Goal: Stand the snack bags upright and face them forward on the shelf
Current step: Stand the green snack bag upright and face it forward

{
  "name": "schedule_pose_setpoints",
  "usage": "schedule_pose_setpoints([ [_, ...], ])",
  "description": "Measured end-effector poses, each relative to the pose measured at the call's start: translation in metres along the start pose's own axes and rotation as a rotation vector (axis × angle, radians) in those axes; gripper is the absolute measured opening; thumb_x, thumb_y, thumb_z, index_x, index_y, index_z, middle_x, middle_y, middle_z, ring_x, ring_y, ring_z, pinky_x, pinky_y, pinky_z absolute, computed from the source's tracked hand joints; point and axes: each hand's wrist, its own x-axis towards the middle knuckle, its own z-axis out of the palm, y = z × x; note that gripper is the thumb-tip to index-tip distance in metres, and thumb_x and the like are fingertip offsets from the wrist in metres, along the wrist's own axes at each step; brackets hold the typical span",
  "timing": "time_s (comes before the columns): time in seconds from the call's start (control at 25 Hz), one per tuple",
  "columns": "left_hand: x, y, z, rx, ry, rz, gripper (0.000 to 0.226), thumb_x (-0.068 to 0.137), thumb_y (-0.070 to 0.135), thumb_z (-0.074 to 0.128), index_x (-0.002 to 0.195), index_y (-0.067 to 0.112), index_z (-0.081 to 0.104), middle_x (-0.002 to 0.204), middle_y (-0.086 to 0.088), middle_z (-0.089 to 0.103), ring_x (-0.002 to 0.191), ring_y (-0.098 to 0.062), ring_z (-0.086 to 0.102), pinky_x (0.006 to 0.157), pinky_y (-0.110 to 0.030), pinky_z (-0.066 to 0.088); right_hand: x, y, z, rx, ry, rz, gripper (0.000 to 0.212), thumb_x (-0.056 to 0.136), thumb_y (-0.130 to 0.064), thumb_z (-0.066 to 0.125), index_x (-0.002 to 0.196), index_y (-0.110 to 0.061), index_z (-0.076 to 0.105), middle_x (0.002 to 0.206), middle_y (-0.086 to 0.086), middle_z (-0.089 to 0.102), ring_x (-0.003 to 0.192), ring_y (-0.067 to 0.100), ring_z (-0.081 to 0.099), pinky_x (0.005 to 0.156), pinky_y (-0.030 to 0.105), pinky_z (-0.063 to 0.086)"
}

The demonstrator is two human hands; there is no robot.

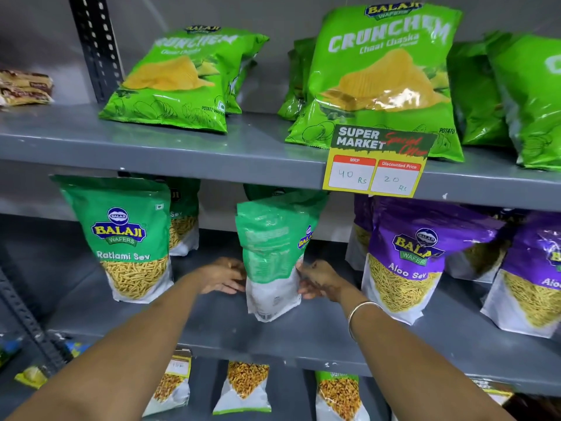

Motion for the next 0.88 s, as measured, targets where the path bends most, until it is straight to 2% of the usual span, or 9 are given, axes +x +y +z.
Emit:
schedule_pose_setpoints([
  [0.08, 0.001, 0.001, 0.003, 0.033, 0.02, 0.01, 0.047, 0.087, 0.0, 0.057, 0.129, 0.016, 0.045, 0.112, -0.008, 0.061, 0.09, -0.017, 0.061, 0.087, -0.033, 0.049, -0.006, -0.002, -0.003, -0.014, -0.073, -0.021, 0.01, 0.09, -0.012, 0.053, 0.081, -0.015, 0.051, 0.081, 0.006, 0.056, 0.06, 0.011, 0.061, 0.06, 0.027, 0.048],
  [0.12, 0.002, 0.0, 0.005, 0.051, 0.05, 0.017, 0.06, 0.082, 0.002, 0.064, 0.135, 0.015, 0.042, 0.12, -0.009, 0.059, 0.1, -0.018, 0.058, 0.091, -0.036, 0.047, -0.011, -0.004, -0.007, -0.078, -0.131, -0.043, 0.014, 0.088, -0.005, 0.053, 0.092, -0.018, 0.054, 0.092, 0.003, 0.055, 0.077, 0.013, 0.059, 0.065, 0.026, 0.047],
  [0.2, 0.007, 0.0, 0.01, 0.079, 0.089, 0.028, 0.087, 0.071, 0.008, 0.075, 0.145, 0.019, 0.031, 0.141, -0.006, 0.048, 0.122, -0.02, 0.047, 0.096, -0.037, 0.042, -0.016, -0.002, -0.013, -0.266, -0.256, -0.092, 0.053, 0.082, -0.003, 0.061, 0.129, -0.022, 0.044, 0.117, -0.004, 0.046, 0.11, 0.016, 0.048, 0.077, 0.028, 0.045],
  [0.28, 0.011, 0.002, 0.017, 0.119, 0.089, 0.06, 0.101, 0.069, 0.01, 0.079, 0.15, 0.021, 0.019, 0.154, -0.003, 0.033, 0.14, -0.022, 0.033, 0.103, -0.035, 0.038, -0.019, -0.001, -0.01, -0.322, -0.39, -0.108, 0.087, 0.076, -0.013, 0.073, 0.145, -0.026, 0.022, 0.133, -0.008, 0.036, 0.127, 0.016, 0.037, 0.093, 0.033, 0.04],
  [0.4, 0.013, 0.006, 0.03, 0.156, 0.084, 0.092, 0.107, 0.07, 0.007, 0.078, 0.151, 0.018, 0.01, 0.157, -0.006, 0.025, 0.145, -0.023, 0.024, 0.117, -0.037, 0.027, -0.015, 0.004, 0.006, -0.332, -0.368, -0.182, 0.107, 0.06, -0.027, 0.085, 0.146, -0.019, 0.023, 0.145, -0.005, 0.03, 0.132, 0.013, 0.033, 0.111, 0.03, 0.031],
  [0.52, 0.009, 0.011, 0.038, 0.089, 0.076, 0.088, 0.096, 0.077, 0.0, 0.07, 0.15, 0.017, 0.011, 0.153, -0.006, 0.033, 0.141, -0.025, 0.031, 0.109, -0.037, 0.031, -0.017, 0.006, 0.012, -0.3, -0.181, -0.235, 0.094, 0.066, -0.014, 0.081, 0.139, -0.006, 0.022, 0.135, 0.002, 0.027, 0.123, 0.01, 0.033, 0.104, 0.021, 0.03],
  [0.64, 0.006, 0.009, 0.03, 0.027, 0.065, 0.036, 0.098, 0.078, 0.001, 0.069, 0.151, 0.024, 0.009, 0.15, -0.005, 0.037, 0.137, -0.025, 0.036, 0.11, -0.046, 0.031, -0.015, 0.002, 0.002, -0.231, -0.228, -0.232, 0.09, 0.063, -0.004, 0.079, 0.136, -0.007, 0.025, 0.138, 0.01, 0.042, 0.126, 0.02, 0.045, 0.106, 0.033, 0.038],
  [0.72, 0.007, 0.003, 0.02, 0.022, 0.048, 0.013, 0.091, 0.078, 0.001, 0.069, 0.148, 0.025, 0.017, 0.136, -0.007, 0.046, 0.125, -0.021, 0.043, 0.108, -0.046, 0.032, -0.012, -0.003, -0.007, -0.316, -0.219, -0.252, 0.091, 0.055, -0.009, 0.077, 0.136, -0.015, 0.037, 0.136, 0.011, 0.049, 0.127, 0.026, 0.045, 0.11, 0.043, 0.038],
  [0.88, 0.007, -0.002, 0.011, 0.053, 0.169, 0.054, 0.055, 0.073, -0.002, 0.071, 0.117, 0.012, 0.041, 0.131, -0.014, 0.051, 0.118, -0.025, 0.047, 0.108, -0.043, 0.037, -0.007, -0.004, -0.015, -0.187, -0.135, -0.25, 0.071, 0.07, 0.017, 0.058, 0.135, -0.005, 0.037, 0.118, 0.008, 0.055, 0.107, 0.02, 0.052, 0.084, 0.029, 0.048],
])
